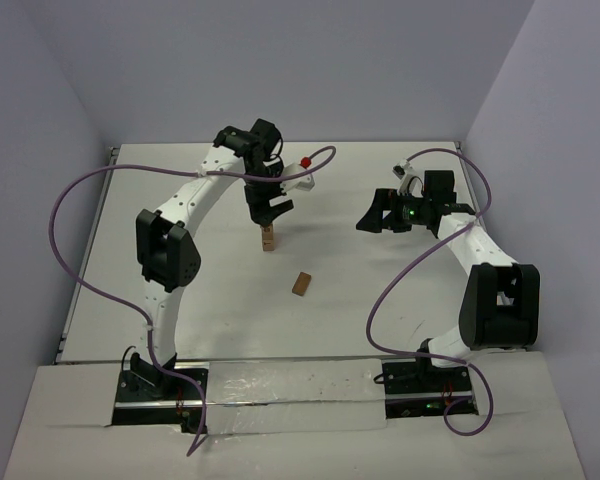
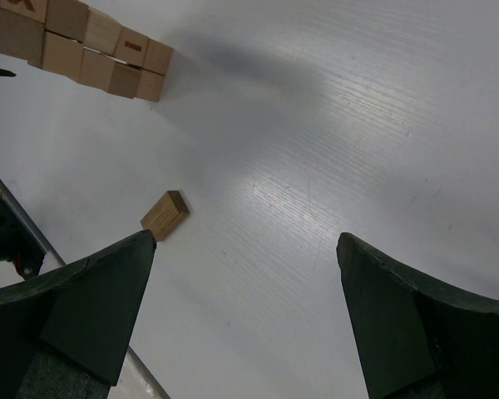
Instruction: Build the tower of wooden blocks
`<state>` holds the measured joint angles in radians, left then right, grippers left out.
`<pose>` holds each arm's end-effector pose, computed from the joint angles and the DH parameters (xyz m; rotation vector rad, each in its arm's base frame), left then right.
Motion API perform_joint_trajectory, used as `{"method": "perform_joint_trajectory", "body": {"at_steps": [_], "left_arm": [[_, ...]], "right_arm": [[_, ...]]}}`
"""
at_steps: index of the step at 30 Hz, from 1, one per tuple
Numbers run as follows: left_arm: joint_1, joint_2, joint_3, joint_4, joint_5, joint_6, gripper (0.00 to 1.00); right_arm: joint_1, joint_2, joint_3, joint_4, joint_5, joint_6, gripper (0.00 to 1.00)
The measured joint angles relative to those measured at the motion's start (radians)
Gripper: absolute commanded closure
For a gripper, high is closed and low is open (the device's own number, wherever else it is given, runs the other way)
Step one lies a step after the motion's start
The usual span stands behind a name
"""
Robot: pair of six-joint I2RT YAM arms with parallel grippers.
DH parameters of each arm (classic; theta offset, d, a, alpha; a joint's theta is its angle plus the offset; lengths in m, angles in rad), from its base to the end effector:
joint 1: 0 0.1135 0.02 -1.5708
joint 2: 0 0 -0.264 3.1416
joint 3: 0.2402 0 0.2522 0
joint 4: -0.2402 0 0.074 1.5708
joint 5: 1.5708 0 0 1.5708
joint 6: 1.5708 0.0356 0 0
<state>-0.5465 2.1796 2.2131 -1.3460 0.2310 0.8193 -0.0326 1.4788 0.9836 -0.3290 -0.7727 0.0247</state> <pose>0.3730 -0.2364 0.2932 1.8269 2.1779 -0.2765 0.3080 0.0148 0.2397 -0.2933 2.2551 0.9101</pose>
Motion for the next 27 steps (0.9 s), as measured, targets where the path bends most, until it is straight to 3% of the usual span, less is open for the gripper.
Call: {"method": "perform_joint_trajectory", "body": {"at_steps": [16,23,27], "left_arm": [[-0.018,-0.056,0.048,-0.001,0.002,-0.004,0.01],[-0.006,-0.255,0.054,0.029,0.032,-0.033,0.01],[0.069,-0.45,-0.057,0.132,0.102,-0.095,0.01]], "right_arm": [[0.0,0.0,0.0,0.0,0.0,0.0,0.0],[0.009,-0.001,0.0,0.0,0.006,0.0,0.0],[0.044,-0.008,0.0,-0.009,0.032,-0.022,0.0]]}}
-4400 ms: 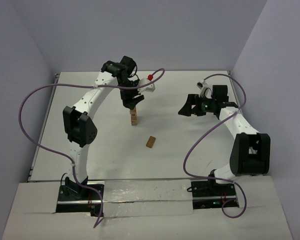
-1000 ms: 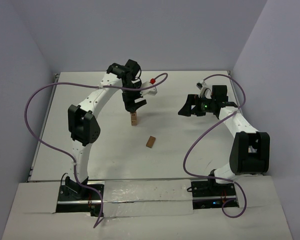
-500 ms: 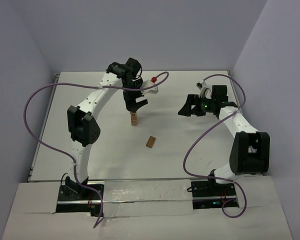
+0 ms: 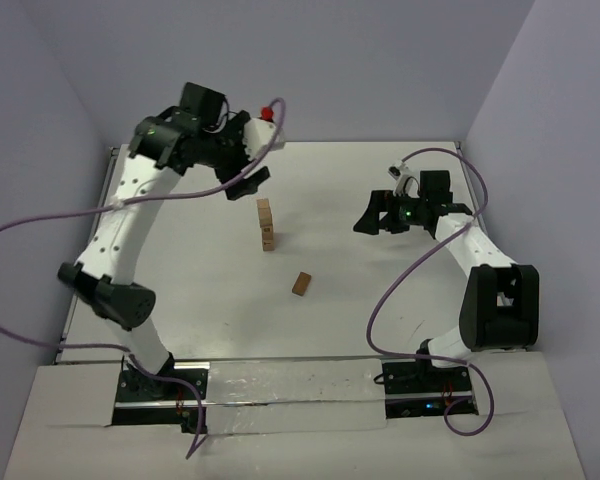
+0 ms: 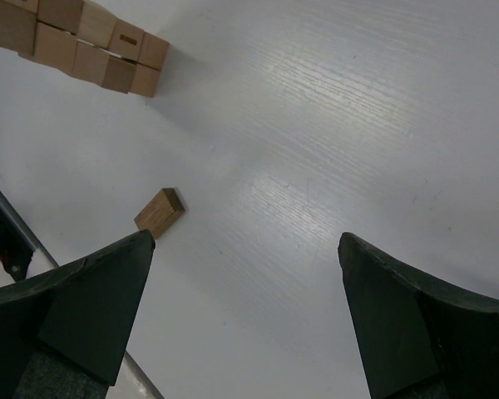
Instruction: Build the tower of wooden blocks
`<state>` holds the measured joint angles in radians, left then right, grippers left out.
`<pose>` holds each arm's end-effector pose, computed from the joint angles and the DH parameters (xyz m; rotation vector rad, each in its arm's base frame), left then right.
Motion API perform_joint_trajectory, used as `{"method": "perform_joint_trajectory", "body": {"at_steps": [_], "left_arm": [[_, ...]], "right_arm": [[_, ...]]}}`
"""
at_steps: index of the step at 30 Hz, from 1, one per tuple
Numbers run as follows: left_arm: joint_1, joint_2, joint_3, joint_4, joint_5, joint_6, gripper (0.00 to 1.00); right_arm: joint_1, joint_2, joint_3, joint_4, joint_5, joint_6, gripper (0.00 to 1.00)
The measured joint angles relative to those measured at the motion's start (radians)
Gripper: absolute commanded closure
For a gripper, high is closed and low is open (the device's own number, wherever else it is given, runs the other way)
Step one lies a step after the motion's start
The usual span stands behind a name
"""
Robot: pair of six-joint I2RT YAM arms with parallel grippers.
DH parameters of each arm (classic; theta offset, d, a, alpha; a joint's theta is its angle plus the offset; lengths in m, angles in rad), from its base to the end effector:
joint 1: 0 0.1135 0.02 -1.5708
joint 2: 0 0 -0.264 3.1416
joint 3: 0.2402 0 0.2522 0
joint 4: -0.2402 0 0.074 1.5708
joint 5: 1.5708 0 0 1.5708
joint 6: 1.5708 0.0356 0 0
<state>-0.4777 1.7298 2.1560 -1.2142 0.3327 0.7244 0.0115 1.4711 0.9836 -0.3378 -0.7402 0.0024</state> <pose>0.2930 -0.1648 0.4538 1.4412 1.8182 -0.2682 0.3060 0.0275 0.2408 -0.3536 2.2615 0.8841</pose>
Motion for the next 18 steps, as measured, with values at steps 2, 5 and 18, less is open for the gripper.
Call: {"method": "perform_joint_trajectory", "body": {"at_steps": [2,5,18], "left_arm": [[0.048,-0.086,-0.073,0.046,0.024,-0.032,0.01],[0.08,-0.193,-0.213,0.136,0.032,-0.081,0.01],[0.347,-0.428,-0.76,0.443,0.116,-0.405,0.01]], "right_arm": [[0.038,-0.008,0.0,-0.01,0.015,-0.016,0.0],[0.137,-0.024,-0.001,-0.028,0.07,-0.045,0.0],[0.648,0.045,-0.007,-0.104,0.331,-0.116,0.0]]}}
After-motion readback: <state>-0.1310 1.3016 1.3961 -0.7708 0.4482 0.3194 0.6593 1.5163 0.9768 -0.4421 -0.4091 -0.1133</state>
